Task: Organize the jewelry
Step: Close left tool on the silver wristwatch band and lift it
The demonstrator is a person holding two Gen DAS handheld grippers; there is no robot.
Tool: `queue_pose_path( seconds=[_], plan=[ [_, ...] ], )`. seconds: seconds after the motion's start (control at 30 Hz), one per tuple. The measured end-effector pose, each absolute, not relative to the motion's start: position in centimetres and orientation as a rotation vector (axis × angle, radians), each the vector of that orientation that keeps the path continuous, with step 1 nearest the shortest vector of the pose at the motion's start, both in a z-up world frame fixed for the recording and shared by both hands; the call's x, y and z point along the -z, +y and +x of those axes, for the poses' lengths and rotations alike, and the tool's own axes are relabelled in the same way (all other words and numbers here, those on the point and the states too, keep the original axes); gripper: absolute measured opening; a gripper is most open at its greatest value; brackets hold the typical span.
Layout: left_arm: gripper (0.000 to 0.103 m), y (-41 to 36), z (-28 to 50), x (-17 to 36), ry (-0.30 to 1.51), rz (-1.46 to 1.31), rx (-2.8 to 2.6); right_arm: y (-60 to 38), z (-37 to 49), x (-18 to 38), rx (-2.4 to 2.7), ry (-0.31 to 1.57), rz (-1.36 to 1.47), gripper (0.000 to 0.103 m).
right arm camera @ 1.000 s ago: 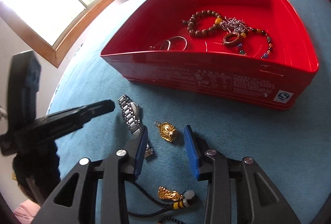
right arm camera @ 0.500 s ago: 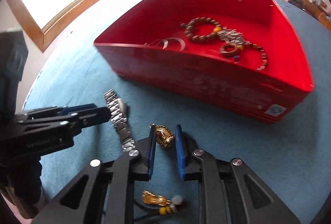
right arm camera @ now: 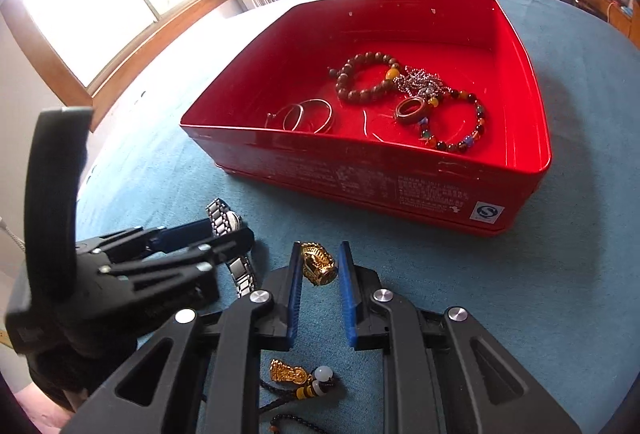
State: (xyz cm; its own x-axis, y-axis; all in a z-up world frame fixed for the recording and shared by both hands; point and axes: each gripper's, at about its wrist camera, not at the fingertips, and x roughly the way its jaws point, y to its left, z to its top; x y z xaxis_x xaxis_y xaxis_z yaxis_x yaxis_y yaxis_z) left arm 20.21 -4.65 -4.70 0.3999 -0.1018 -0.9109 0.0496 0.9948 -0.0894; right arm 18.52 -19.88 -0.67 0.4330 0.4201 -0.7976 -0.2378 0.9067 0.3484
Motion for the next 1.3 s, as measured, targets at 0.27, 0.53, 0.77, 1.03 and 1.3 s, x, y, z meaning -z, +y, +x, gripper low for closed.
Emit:
queue_pose_path(
  seconds=[0.27, 0.53, 0.77, 1.03, 1.3],
  plan=[
    [0.029, -2.8, 20.7, 4.4, 1.166, -0.066, 0.215, -21.0, 18.4, 0.5, -0.42, 1.045, 0.248, 0.017],
    [0.02, 0.1, 21.4, 3.2, 1.124, -0.037, 0.199, -20.6, 18.5, 0.7, -0.439, 1.055, 0.247, 0.017],
    [0.019, -0.3, 21.2, 3.3, 1.116, -0.019, 0.201, -20.2, 19.0, 1.7, -0.438, 1.087, 0.249, 0.017],
    [0.051, -1.5, 21.8, 4.1, 1.125, 0.033, 0.175, -19.7, 19.5, 2.5, -0.424, 1.111, 0.241, 0.017],
    [0.031, -2.6, 22.0, 4.7, 1.099, 0.078, 0.136, -19.5, 19.8, 2.8, -0.425, 1.115, 0.245, 0.017]
  ],
)
